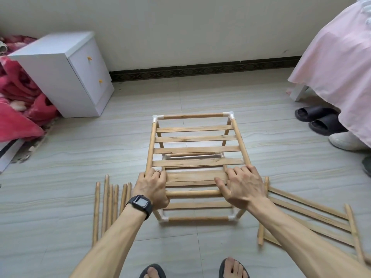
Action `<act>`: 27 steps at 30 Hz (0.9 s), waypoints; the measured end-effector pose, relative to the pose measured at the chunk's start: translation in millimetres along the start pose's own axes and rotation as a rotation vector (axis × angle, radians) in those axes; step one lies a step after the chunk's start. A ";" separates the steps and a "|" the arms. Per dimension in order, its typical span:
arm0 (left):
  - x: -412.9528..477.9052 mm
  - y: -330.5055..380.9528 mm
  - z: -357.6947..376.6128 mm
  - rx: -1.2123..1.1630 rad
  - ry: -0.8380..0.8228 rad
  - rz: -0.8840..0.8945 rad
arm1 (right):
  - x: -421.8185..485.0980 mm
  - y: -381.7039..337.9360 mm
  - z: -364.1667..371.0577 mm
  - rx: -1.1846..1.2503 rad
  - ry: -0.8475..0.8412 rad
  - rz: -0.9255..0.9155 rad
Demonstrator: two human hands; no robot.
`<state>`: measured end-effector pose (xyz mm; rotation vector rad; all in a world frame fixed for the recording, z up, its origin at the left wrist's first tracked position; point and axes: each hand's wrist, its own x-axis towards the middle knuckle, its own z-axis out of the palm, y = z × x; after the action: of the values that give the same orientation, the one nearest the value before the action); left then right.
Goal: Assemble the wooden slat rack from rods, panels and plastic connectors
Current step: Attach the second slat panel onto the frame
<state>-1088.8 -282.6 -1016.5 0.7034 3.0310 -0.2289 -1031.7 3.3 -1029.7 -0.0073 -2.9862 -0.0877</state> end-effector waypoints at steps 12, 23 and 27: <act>-7.0 -23.8 -3.7 0.027 -0.019 0.183 | -18.6 31.6 5.9 0.119 0.070 -0.069; -5.4 -15.0 5.7 -0.004 0.131 0.167 | -4.5 32.7 7.3 0.173 0.163 -0.071; -11.4 -15.7 3.7 0.023 -0.053 0.136 | -14.2 30.0 2.0 0.198 0.101 -0.057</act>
<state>-1085.5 -302.1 -1017.4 0.8857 2.9199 -0.2746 -1017.7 33.4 -1032.1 0.1025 -2.8806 0.1955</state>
